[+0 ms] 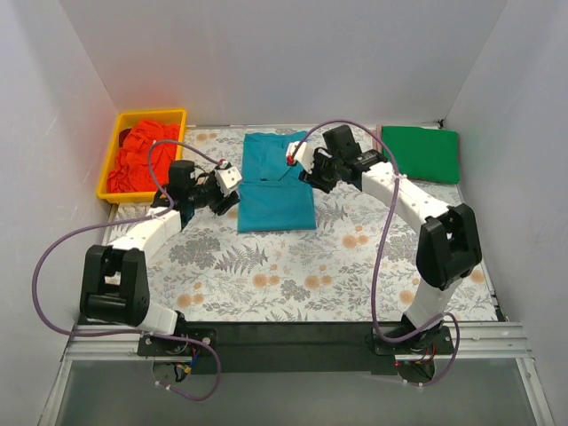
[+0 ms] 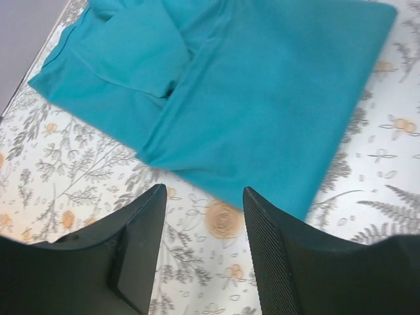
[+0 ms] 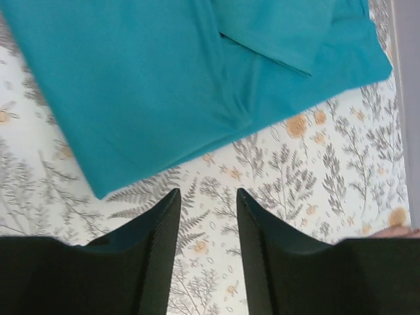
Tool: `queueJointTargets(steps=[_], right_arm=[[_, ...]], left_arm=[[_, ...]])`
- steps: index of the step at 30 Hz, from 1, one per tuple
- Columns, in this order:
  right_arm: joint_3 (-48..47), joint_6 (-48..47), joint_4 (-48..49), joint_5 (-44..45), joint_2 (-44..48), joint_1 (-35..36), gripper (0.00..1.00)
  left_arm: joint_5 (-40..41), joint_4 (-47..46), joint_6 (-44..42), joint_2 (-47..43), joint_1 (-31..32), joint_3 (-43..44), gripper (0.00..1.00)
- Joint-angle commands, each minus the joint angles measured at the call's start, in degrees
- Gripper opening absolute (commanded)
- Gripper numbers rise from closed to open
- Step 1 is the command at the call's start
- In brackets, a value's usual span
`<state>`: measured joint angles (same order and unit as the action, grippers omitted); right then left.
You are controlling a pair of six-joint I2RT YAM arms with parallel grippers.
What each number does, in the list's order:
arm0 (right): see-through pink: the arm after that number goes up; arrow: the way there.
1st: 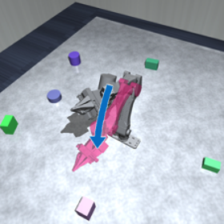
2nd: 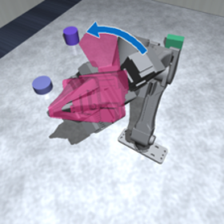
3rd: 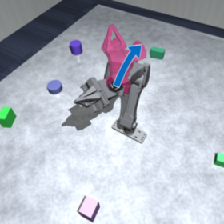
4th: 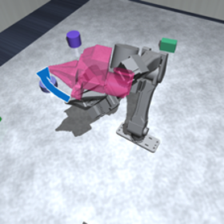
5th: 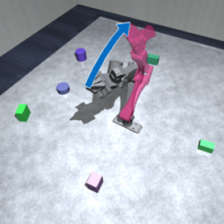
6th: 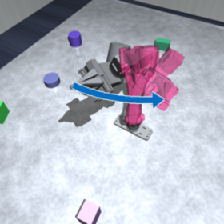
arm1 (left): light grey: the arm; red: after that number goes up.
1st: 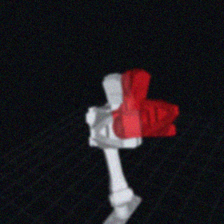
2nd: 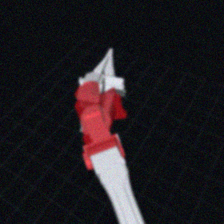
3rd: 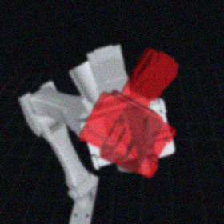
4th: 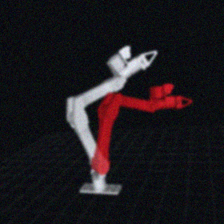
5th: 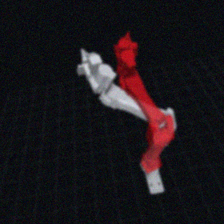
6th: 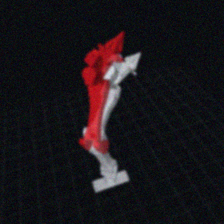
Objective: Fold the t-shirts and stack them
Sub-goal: Fold the tshirt
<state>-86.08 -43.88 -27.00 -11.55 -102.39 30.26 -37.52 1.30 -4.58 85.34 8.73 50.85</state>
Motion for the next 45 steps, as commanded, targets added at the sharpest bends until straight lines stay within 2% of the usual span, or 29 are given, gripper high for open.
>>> queueJointTargets(steps=[1, 7, 16, 22, 25, 26, 28, 29, 30, 33, 38, 45], right_arm=[[5.81, 0.55, -2.88, -5.23, 2.01, 3.48, 0.44], [11.81, -0.15, -1.48, -3.83, 1.32, 8.14, 0.41], [17.44, -2.26, 4.94, 0.12, -2.29, 8.67, 0.43], [18.84, -2.79, 8.89, 3.46, -4.83, 8.67, 0.43], [19.55, -3.14, 9.60, 3.90, -5.71, 8.67, 0.42], [19.81, -3.14, 9.60, 3.99, -5.89, 8.67, 0.40], [20.25, -2.97, 9.60, 4.17, -6.24, 8.67, 0.31], [20.25, -2.97, 9.60, 4.34, -6.33, 8.67, 0.27], [20.34, -2.88, 9.69, 4.52, -6.33, 8.50, 0.16], [20.95, -2.71, 9.43, 5.57, -5.28, 8.50, 0.01], [19.20, -1.74, 5.74, 4.88, -0.27, 8.15, 0.01], [10.16, 0.46, -5.59, -0.04, 5.44, 7.53, 0.01]], left_arm=[[-3.35, 4.06, -0.95, -4.21, 1.63, -6.79, 0.48], [0.25, 3.45, -5.26, -4.49, 5.50, -12.00, 0.47], [4.73, -2.69, -9.04, 2.46, 7.18, -13.41, 0.50], [5.96, -4.64, -10.54, 6.15, 7.62, -12.79, 0.48], [6.31, -4.55, -11.33, 7.12, 7.53, -12.53, 0.44], [6.40, -4.55, -11.42, 7.38, 7.61, -12.53, 0.38], [6.49, -4.47, -11.42, 7.91, 7.62, -12.09, 0.30], [6.49, -4.29, -11.24, 8.00, 7.62, -11.92, 0.21], [6.14, -4.11, -10.55, 7.91, 7.53, -11.65, 0.14], [4.65, -2.36, -10.01, 6.33, 7.53, -10.60, 0.00], [1.49, 5.45, -7.20, 2.13, 6.83, -5.95, 0.00], [-1.33, 15.12, -6.23, -5.26, 6.82, -1.38, 0.00]])
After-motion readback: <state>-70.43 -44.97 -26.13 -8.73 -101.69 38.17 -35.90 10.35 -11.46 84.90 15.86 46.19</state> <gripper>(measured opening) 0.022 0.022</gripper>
